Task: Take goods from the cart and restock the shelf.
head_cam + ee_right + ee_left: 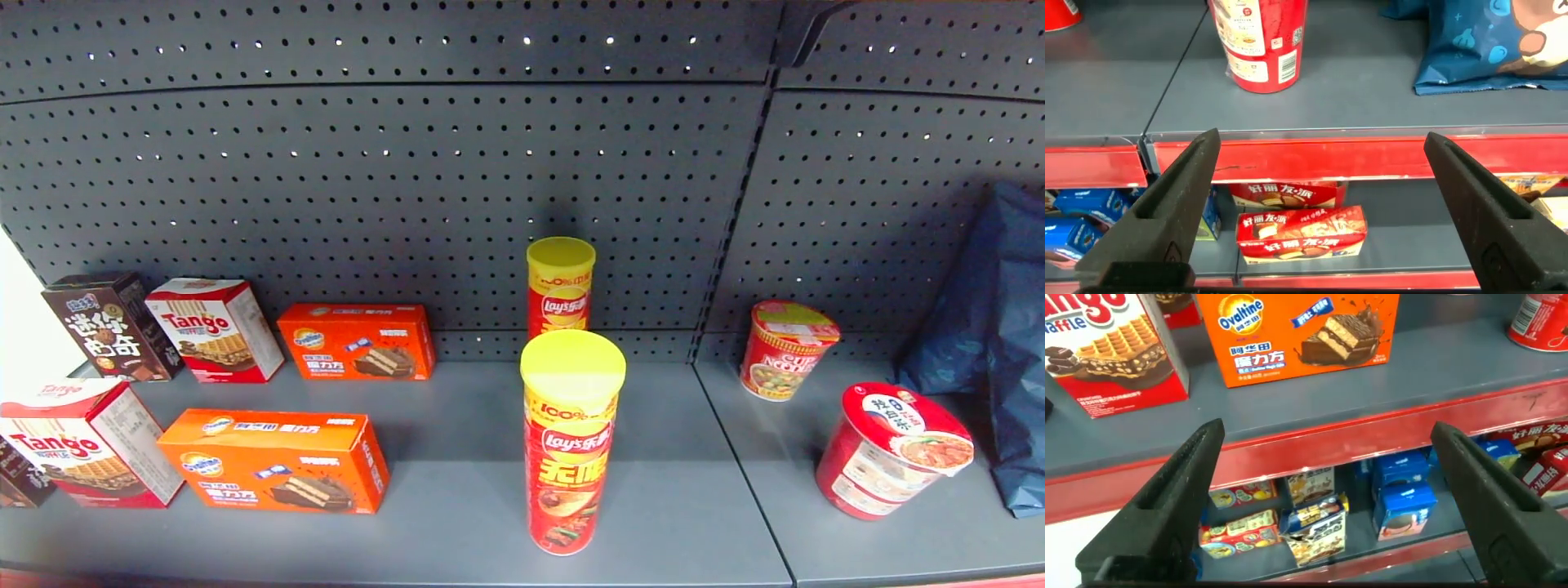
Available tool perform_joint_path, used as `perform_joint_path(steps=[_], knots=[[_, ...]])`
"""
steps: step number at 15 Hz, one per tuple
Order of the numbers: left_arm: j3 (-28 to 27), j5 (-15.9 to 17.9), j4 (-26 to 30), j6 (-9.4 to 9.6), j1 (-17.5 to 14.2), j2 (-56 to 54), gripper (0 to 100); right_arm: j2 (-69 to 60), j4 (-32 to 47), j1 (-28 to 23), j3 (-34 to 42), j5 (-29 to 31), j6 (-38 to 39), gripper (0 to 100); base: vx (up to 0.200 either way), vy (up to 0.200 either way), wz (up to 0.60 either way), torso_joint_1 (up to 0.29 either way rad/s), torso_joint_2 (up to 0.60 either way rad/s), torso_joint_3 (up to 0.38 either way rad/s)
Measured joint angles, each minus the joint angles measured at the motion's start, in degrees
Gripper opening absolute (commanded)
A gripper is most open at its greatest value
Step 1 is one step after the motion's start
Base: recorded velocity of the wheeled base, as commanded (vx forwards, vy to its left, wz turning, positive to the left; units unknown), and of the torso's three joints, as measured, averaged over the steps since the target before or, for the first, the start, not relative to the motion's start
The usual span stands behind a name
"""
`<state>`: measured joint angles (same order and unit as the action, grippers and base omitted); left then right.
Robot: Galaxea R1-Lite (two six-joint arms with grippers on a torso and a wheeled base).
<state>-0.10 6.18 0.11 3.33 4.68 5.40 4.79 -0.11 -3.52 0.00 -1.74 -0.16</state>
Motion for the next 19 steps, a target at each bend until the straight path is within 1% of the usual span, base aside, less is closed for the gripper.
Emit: perform_joint_path(steps=[1, 2, 3, 8, 19], knots=[[0.0, 0.0, 0.0, 0.00, -1.6, 0.0, 100, -0.3, 0.0, 1.5, 0.0, 0.0, 0.0, 100, 0.000, 0.000, 0.00, 0.000, 0.00, 0.000], [0.0, 0.0, 0.0, -0.02, -3.8, -0.1, 100, -0.6, 0.0, 3.5, 0.0, 0.0, 0.0, 100, 0.000, 0.000, 0.00, 0.000, 0.00, 0.000], [0.0, 0.0, 0.0, -0.02, -4.9, -0.7, 100, -1.2, 0.0, 4.2, 0.0, 0.1, 0.0, 100, 0.000, 0.000, 0.00, 0.000, 0.00, 0.000], [0.1, -0.3, 0.0, -0.13, -4.5, -4.6, 100, -4.2, 0.0, 3.5, 0.0, 0.1, 0.0, 100, 0.000, 0.000, 0.00, 0.000, 0.00, 0.000], [0.0, -0.3, 0.0, -0.22, -4.5, -5.2, 100, -4.7, 0.0, 3.5, 0.0, 0.0, 0.0, 100, 0.000, 0.000, 0.00, 0.000, 0.00, 0.000]])
